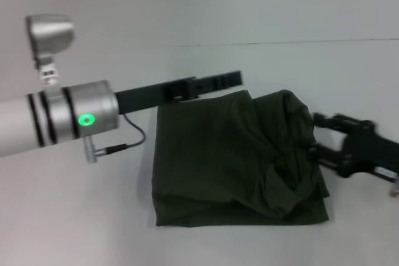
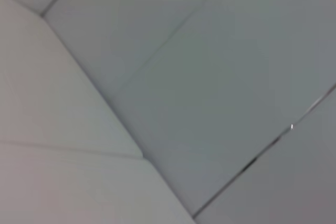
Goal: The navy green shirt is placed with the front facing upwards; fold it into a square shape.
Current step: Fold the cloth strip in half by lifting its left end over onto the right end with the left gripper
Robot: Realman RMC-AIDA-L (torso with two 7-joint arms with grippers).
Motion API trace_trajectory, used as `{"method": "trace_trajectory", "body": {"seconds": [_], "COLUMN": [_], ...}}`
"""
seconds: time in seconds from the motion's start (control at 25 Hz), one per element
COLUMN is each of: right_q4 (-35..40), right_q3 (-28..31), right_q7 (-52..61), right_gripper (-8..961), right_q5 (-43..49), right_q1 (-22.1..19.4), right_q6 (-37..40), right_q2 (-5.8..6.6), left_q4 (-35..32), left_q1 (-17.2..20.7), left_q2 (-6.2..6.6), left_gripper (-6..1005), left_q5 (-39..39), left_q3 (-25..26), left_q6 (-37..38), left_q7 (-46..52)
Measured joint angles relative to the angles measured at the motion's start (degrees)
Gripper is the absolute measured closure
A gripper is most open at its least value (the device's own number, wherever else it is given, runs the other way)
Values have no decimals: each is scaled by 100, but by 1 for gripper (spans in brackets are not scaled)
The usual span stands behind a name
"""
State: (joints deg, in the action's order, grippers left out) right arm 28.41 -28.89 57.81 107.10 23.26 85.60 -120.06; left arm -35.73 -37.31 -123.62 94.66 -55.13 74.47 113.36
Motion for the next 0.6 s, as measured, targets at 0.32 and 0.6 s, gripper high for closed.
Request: {"method": "trace_trajectory", "body": {"seconds": [0.32, 0.6], "right_q4": [-819, -1401], "right_q3": [-578, -948], "right_q7": [-93, -187], "right_gripper": [344, 344], "right_q5": [-34, -41], "right_q1": [896, 1424], "right_q6": [-257, -559], "right_q2": [-18, -43], "left_q4": [-247, -229], "left_q1": [402, 485], "left_q2": [30, 43], "left_gripper": [114, 115], "left_q5": [-11, -10], "left_q3": [830, 901], "left_q6": [612, 665], "left_q7": [-229, -340]}}
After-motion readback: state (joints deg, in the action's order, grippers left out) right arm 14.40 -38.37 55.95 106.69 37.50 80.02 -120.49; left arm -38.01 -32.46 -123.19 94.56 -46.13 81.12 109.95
